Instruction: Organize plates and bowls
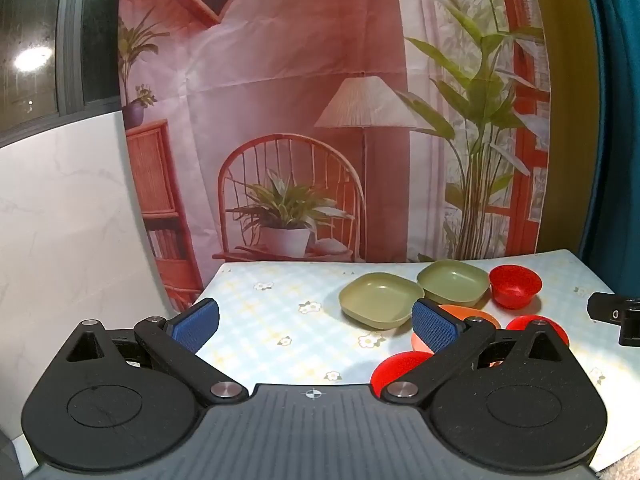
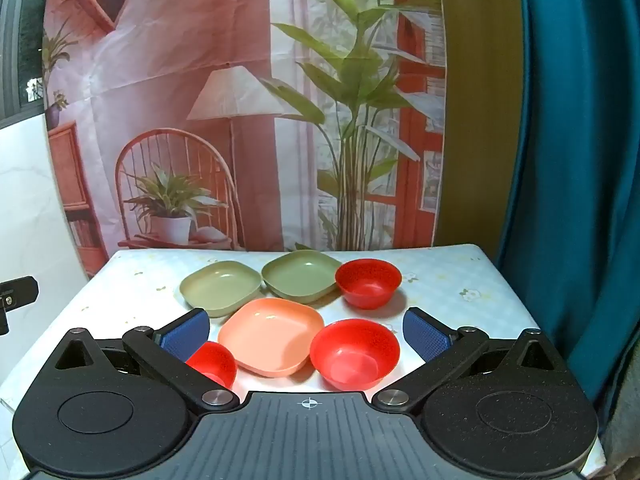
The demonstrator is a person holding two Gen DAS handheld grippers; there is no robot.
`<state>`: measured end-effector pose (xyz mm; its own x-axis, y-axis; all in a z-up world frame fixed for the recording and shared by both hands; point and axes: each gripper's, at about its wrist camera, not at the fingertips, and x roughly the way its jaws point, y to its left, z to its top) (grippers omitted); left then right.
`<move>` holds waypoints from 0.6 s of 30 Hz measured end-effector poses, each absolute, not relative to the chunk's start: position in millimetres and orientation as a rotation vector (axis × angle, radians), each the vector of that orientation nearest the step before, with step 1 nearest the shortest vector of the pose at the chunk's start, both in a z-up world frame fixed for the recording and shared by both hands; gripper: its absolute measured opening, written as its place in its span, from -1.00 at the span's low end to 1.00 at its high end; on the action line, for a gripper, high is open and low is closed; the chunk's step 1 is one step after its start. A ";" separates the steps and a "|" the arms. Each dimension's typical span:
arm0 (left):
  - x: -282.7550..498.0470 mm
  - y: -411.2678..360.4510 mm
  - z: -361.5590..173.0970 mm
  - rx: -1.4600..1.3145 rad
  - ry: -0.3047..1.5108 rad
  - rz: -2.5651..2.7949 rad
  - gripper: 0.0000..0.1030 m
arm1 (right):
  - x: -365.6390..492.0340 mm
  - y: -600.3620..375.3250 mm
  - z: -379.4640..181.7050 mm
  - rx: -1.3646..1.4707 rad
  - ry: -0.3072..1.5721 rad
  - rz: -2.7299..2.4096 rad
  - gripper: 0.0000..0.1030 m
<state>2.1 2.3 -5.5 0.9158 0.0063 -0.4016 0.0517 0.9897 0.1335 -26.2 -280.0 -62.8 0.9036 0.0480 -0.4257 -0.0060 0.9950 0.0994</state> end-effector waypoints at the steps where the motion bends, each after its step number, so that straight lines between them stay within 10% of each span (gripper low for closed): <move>1: 2.0 2.6 -6.0 0.142 0.413 -0.023 1.00 | -26.0 -280.2 -62.7 0.097 0.442 0.028 0.99; 18: 1.1 3.0 -3.4 0.142 0.417 -0.024 1.00 | -25.7 -279.8 -63.5 0.098 0.442 0.027 0.99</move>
<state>1.1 3.0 -3.4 0.9142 0.0061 -0.4052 0.0521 0.9898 0.1326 -25.7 -279.8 -63.5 0.9035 0.0476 -0.4260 -0.0049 0.9949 0.1006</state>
